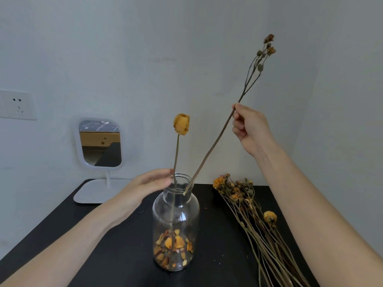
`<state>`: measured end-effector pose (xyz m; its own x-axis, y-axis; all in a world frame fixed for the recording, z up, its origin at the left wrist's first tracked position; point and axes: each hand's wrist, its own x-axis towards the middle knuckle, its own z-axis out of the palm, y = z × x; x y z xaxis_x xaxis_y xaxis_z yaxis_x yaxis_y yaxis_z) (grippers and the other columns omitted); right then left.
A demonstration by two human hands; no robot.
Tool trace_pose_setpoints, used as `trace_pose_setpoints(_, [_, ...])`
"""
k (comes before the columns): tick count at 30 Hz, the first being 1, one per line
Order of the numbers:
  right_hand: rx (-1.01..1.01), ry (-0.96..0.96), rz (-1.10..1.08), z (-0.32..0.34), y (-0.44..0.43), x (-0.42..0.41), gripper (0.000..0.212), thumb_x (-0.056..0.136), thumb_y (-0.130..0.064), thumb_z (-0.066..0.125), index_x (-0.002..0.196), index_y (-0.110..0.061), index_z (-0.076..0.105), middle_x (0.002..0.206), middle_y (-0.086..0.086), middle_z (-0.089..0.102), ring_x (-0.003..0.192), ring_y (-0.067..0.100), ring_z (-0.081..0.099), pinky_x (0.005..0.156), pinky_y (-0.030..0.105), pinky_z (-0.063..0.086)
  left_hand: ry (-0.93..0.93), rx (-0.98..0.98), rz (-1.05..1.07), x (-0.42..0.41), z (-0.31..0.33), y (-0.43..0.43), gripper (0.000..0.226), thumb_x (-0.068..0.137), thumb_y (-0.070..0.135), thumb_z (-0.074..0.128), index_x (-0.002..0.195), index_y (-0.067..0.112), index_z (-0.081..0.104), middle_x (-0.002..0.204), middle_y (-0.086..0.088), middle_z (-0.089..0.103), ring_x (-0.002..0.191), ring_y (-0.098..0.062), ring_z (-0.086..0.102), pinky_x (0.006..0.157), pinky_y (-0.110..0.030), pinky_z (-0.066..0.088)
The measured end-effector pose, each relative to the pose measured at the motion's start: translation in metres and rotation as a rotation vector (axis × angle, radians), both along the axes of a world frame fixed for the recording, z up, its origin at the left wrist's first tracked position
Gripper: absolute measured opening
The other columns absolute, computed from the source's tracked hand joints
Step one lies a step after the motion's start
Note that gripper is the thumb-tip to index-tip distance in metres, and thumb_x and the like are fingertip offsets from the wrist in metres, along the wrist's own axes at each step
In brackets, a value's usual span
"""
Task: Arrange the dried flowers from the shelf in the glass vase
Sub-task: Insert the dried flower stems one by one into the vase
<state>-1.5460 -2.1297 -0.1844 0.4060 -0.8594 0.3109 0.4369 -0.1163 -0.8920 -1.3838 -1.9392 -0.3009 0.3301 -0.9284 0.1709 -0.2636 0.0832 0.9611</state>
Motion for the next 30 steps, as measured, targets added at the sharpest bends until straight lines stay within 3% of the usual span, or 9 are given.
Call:
trace_pose_setpoints(4, [0.014,-0.089,-0.021,0.009,-0.003,-0.007,0.017,0.094,-0.013,0.05,0.079,-0.011,0.06,0.056,-0.005,0.047,0.038,0.005,0.031,0.034,0.016,0.024,-0.073,0.111,-0.153,0.002,-0.009,0.0,0.061,0.067,0.033,0.079,0.123,0.031,0.055,0.124,0.016,0.06,0.118,-0.002,0.052,0.106,-0.031,0.036])
trace_pose_setpoints(7, [0.004,-0.114,-0.06,0.011,-0.004,-0.011,0.018,0.094,-0.013,0.049,0.079,-0.012,0.059,0.057,-0.005,0.046,0.038,0.005,0.03,0.035,0.016,0.023,-0.111,0.116,-0.084,0.0,-0.015,-0.004,0.063,0.061,0.039,0.08,0.119,0.037,0.055,0.124,0.019,0.059,0.119,-0.001,0.05,0.106,-0.032,0.037])
trace_pose_setpoints(12, [-0.07,-0.061,-0.104,-0.001,-0.002,-0.009,0.018,0.095,-0.012,0.047,0.082,-0.011,0.059,0.059,-0.004,0.046,0.041,0.006,0.03,0.037,0.016,0.024,-0.19,0.071,0.067,-0.008,-0.022,-0.01,0.059,0.054,0.051,0.08,0.106,0.046,0.053,0.109,0.029,0.058,0.103,0.011,0.051,0.079,-0.01,0.039])
trace_pose_setpoints(18, [-0.175,0.112,-0.071,-0.023,0.013,0.005,0.016,0.096,-0.016,0.047,0.086,-0.013,0.058,0.06,-0.005,0.048,0.041,0.004,0.035,0.038,0.014,0.029,-0.285,-0.039,0.283,-0.022,-0.028,-0.024,0.052,0.056,0.043,0.083,0.093,0.044,0.047,0.094,0.027,0.055,0.087,0.016,0.049,0.063,-0.006,0.036])
trace_pose_setpoints(21, [-0.215,0.193,-0.025,-0.035,0.023,0.011,0.014,0.097,-0.016,0.046,0.087,-0.014,0.057,0.062,-0.004,0.049,0.041,0.003,0.036,0.038,0.014,0.029,-0.334,-0.056,0.34,-0.027,-0.03,-0.029,0.065,0.049,0.053,0.082,0.099,0.043,0.043,0.102,0.022,0.05,0.094,0.003,0.049,0.075,-0.012,0.038])
trace_pose_setpoints(25, [-0.273,0.309,0.054,-0.052,0.035,0.015,0.011,0.097,-0.015,0.046,0.092,-0.009,0.054,0.064,-0.001,0.052,0.041,0.003,0.039,0.037,0.014,0.03,-0.393,-0.048,0.356,-0.031,-0.032,-0.033,0.06,0.051,0.056,0.08,0.097,0.048,0.043,0.107,0.014,0.047,0.106,-0.007,0.043,0.09,-0.027,0.039])
trace_pose_setpoints(28, [-0.306,0.418,0.124,-0.064,0.043,0.015,0.012,0.096,-0.015,0.047,0.096,-0.005,0.053,0.065,0.001,0.057,0.041,0.006,0.041,0.037,0.014,0.031,-0.19,-0.039,0.202,-0.028,-0.031,-0.031,0.058,0.061,0.038,0.081,0.107,0.042,0.046,0.115,0.017,0.053,0.108,-0.003,0.049,0.089,-0.022,0.041])
trace_pose_setpoints(30, [-0.334,0.494,0.172,-0.07,0.046,0.014,0.01,0.095,-0.015,0.049,0.092,-0.008,0.054,0.066,0.001,0.06,0.041,0.007,0.044,0.038,0.015,0.033,-0.113,-0.034,0.123,-0.024,-0.03,-0.028,0.052,0.066,0.027,0.081,0.106,0.043,0.05,0.109,0.019,0.062,0.102,0.002,0.057,0.083,-0.015,0.045])
